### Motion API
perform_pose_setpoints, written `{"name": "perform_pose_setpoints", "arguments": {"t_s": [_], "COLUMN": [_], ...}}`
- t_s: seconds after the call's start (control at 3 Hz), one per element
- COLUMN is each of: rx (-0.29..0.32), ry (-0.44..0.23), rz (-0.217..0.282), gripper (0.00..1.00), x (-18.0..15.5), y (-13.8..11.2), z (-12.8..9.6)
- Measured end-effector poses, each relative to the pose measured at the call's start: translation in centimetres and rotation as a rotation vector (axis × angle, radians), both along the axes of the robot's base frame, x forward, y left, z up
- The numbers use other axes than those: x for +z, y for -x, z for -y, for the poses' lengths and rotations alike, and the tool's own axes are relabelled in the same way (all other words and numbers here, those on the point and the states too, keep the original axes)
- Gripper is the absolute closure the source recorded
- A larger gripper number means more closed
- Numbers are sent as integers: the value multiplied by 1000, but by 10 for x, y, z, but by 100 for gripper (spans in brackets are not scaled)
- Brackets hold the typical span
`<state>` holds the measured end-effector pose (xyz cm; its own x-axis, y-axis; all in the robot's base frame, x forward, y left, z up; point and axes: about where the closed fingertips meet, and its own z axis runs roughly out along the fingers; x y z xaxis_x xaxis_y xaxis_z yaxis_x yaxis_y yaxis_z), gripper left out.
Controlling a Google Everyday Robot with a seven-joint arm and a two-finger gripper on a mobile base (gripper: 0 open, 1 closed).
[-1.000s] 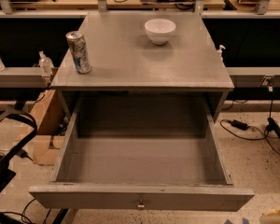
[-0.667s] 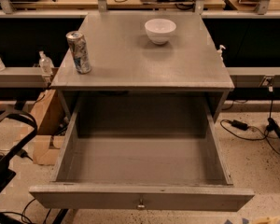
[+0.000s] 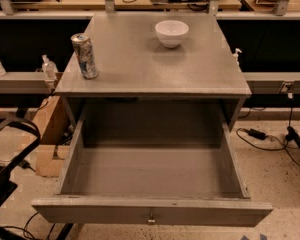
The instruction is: Close top drawer
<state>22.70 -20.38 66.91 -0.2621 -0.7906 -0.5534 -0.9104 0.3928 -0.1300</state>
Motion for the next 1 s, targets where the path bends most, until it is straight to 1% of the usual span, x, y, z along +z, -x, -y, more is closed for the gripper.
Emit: {"name": "perform_pose_setpoints", "arguments": {"t_s": [0.33,0.67,1.0], "rx": [13,44,82], "ry": [-52,-76,-83], "rz": [27,60,83], "gripper": [100,100,100], "x": [-27,-37,-42], "y": [-13,-41,-70], "z": [2,0,-9]}}
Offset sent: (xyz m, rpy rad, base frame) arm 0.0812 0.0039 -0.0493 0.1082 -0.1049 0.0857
